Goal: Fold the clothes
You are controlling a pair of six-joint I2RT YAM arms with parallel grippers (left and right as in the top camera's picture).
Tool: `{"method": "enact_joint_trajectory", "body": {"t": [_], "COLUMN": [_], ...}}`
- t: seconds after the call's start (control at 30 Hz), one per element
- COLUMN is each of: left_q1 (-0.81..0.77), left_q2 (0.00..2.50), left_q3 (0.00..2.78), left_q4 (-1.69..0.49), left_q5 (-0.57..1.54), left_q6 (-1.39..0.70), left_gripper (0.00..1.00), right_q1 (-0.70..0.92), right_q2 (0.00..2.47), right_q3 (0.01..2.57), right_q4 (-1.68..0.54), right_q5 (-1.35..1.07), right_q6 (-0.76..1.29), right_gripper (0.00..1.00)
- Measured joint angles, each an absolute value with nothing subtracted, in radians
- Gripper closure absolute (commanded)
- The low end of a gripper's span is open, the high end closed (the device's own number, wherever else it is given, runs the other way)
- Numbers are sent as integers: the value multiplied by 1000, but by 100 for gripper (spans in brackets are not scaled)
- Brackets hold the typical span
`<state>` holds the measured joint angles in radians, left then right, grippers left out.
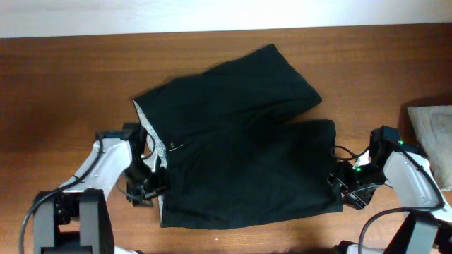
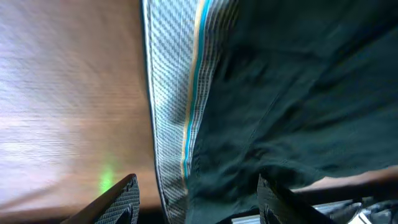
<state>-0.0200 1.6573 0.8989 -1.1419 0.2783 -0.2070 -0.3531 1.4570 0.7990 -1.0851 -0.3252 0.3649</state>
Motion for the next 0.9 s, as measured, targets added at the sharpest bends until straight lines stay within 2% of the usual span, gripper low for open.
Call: {"method": "enact_joint_trajectory", "body": {"t": [0.03, 0.1, 0.13, 0.17, 0.23, 0.4, 0.57, 0.67, 0.7, 0.73, 0.8, 0.83, 0.9], "left_q1": [-20, -20, -20, -20, -20, -20, -20, -20, -20, -20, -36, -44, -49], "left_q2": [1657, 1657, 1657, 1657, 1657, 1657, 1657, 1657, 1658, 1663, 1701, 1711, 1715], "left_q3": [867, 851, 849, 850, 849, 847, 847, 847, 847, 847, 847, 847, 849], "left_q4": [-1116, -1045, -977, -936, -896, -602, -452, -392, -391, -390, -389, -389, -398], "left_q5": [291, 313, 344, 378, 432, 434, 298, 295, 302, 307, 326, 329, 337], "left_q6": [-211, -232, -240, -245, -249, -205, -176, -167, -162, -158, -150, -148, -149], "left_gripper": [73, 73, 71, 59, 44, 41, 43, 58, 60, 67, 93, 100, 100], "right_q1": [-374, -397, -400, -401, -401, -401, -401, -401, -401, -401, -401, -401, -401], "right_q2": [1457, 1457, 1458, 1458, 1458, 1458, 1459, 1459, 1459, 1459, 1459, 1459, 1459], "right_q3": [799, 799, 799, 799, 799, 799, 799, 799, 799, 799, 799, 799, 799], "right_q4": [-1084, -1084, -1079, -1076, -1064, -1039, -1032, -1027, -1027, -1026, -1024, -1023, -1023], "right_q5": [-326, -326, -326, -326, -326, -326, -326, -326, -326, -326, -326, -326, -326], "right_q6": [367, 365, 362, 359, 358, 358, 358, 358, 358, 358, 358, 358, 358], "right_gripper": [34, 33, 33, 34, 33, 33, 33, 33, 33, 33, 33, 33, 33]}}
